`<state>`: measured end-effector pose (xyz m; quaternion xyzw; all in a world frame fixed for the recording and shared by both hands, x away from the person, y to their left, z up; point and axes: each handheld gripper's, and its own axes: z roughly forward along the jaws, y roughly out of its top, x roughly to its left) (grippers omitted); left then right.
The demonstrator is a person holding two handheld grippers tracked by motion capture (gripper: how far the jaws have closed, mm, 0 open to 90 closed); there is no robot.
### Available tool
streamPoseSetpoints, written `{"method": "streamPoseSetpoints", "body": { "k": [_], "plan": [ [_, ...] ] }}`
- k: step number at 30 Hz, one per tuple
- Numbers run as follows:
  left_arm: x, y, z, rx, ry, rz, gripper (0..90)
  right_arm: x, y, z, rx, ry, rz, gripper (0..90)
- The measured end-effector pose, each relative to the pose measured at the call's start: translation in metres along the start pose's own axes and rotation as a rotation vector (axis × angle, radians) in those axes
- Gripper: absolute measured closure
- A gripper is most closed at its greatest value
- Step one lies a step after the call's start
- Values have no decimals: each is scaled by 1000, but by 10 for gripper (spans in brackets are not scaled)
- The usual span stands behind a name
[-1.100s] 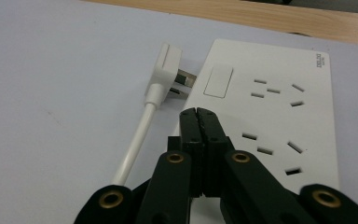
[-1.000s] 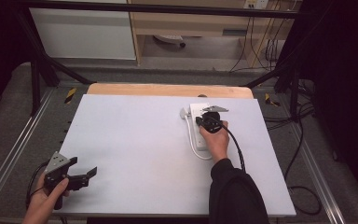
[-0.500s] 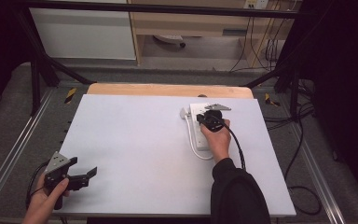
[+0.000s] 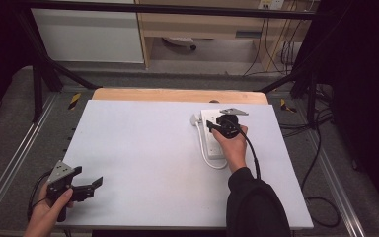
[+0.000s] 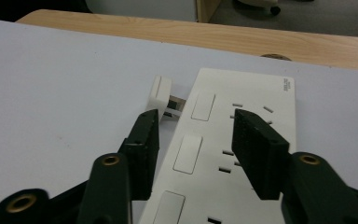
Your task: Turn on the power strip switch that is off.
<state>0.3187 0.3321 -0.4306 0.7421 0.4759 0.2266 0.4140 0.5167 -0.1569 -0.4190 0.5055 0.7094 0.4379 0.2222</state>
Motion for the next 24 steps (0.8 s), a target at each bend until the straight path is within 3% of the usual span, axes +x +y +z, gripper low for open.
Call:
{"method": "streamPoseSetpoints", "body": {
  "k": [12,20,24],
  "plan": [
    [0,0,0,2,-2,0,100,-6,5,-9,3,-3,29,315],
    [0,0,0,3,-2,-1,99,-7,8,-19,12,-14,15,72],
    [0,0,0,4,-1,-1,99,-5,11,-28,6,-30,-15,29]
  ]
}}
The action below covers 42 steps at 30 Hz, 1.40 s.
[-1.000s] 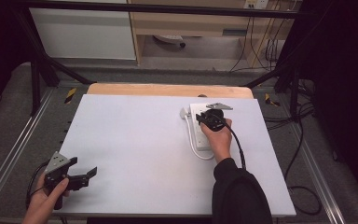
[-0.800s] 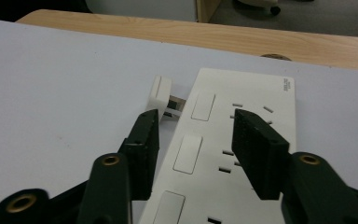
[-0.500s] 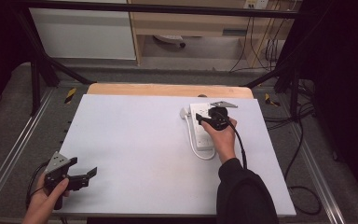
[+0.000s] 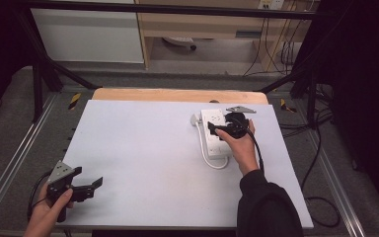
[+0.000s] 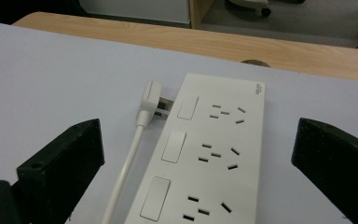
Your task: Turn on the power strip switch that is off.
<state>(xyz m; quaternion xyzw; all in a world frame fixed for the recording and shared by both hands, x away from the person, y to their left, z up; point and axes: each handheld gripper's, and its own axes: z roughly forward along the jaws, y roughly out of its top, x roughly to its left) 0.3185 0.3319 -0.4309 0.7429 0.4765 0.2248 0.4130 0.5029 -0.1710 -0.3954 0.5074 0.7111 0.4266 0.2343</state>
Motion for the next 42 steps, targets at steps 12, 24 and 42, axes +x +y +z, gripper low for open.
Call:
{"method": "streamPoseSetpoints", "body": {
  "k": [12,24,42],
  "plan": [
    [0,0,0,4,0,-2,98,-3,6,-29,-32,17,4,39],
    [1,-1,0,5,0,-9,98,-10,-3,-63,-96,25,-3,43],
    [2,-1,-1,3,4,-24,99,-32,-44,-127,-179,44,0,65]
  ]
}}
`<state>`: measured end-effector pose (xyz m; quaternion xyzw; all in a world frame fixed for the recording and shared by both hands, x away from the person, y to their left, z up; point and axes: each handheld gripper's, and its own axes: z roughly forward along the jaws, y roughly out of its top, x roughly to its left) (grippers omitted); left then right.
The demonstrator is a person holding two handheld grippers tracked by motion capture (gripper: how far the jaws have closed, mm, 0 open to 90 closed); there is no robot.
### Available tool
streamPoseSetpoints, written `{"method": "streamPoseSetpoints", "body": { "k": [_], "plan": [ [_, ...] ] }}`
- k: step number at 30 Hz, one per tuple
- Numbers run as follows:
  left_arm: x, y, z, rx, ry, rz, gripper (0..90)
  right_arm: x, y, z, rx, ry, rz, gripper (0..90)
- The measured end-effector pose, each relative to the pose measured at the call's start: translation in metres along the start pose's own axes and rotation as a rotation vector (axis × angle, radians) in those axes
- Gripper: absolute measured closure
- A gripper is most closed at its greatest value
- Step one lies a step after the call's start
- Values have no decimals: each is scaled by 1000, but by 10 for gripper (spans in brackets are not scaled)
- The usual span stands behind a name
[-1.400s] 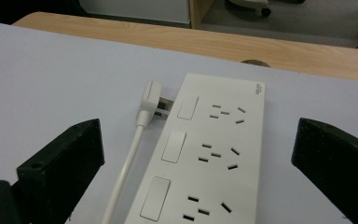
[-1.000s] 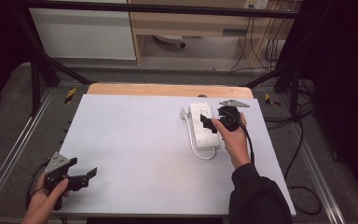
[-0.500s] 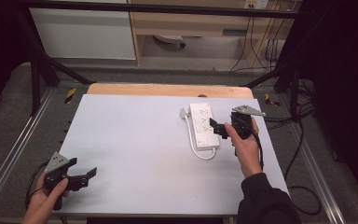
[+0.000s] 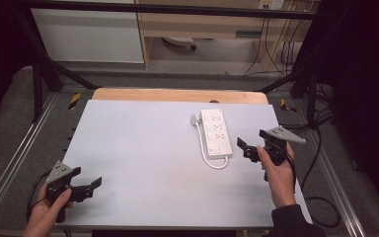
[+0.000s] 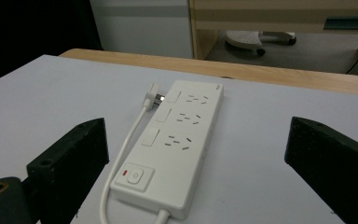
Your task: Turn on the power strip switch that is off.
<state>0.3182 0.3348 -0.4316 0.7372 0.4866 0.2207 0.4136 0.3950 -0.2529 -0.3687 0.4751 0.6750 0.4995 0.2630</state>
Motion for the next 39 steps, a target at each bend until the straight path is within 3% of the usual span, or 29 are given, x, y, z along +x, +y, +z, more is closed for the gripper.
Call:
{"method": "streamPoseSetpoints", "body": {
  "k": [11,26,33,39],
  "plan": [
    [1,0,-1,1,0,0,98,-5,-21,-37,-56,-30,-12,66],
    [1,0,-1,-5,1,-6,98,-4,-62,-39,-41,-24,-48,57],
    [1,0,-1,-3,0,0,98,-4,-81,-29,18,-5,-52,54],
    [0,0,-1,-4,0,6,98,9,-92,-13,135,36,-120,42]
  ]
}}
